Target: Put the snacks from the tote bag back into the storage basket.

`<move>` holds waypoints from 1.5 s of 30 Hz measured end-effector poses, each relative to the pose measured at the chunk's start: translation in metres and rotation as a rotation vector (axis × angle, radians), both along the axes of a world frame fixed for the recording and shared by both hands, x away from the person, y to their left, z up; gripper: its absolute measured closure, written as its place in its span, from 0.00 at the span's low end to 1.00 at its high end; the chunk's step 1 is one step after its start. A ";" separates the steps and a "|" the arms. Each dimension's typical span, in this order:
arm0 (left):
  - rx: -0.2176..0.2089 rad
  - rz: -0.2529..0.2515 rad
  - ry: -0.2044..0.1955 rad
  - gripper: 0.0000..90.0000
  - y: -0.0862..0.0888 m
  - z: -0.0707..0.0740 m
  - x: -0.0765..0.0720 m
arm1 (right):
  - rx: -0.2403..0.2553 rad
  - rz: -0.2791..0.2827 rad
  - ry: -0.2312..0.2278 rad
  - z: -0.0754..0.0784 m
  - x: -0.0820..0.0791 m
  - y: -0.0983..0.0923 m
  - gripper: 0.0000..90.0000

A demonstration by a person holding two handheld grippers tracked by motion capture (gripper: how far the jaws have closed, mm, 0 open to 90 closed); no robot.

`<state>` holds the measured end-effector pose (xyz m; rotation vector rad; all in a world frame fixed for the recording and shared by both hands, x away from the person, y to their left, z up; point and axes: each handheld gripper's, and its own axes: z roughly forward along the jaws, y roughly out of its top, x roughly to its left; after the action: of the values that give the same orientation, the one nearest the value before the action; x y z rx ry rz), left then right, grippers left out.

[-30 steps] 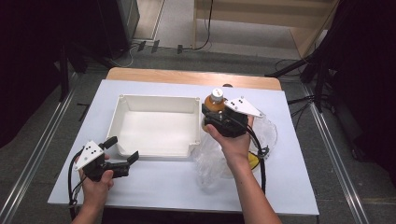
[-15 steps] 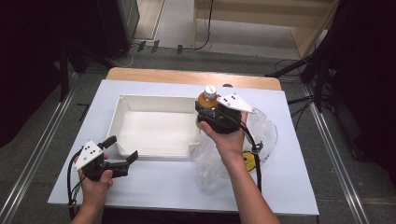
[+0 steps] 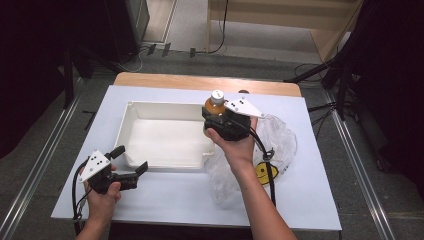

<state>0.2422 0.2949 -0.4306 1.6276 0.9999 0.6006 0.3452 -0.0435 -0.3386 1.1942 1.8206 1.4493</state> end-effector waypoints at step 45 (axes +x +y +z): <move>0.000 0.002 0.005 0.02 0.001 -0.002 0.001 | -0.031 0.044 0.023 -0.017 0.011 0.030 0.34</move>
<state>0.2434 0.2956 -0.4322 1.6290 1.0056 0.5980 0.3557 -0.0138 -0.3560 1.1665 1.8894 1.4316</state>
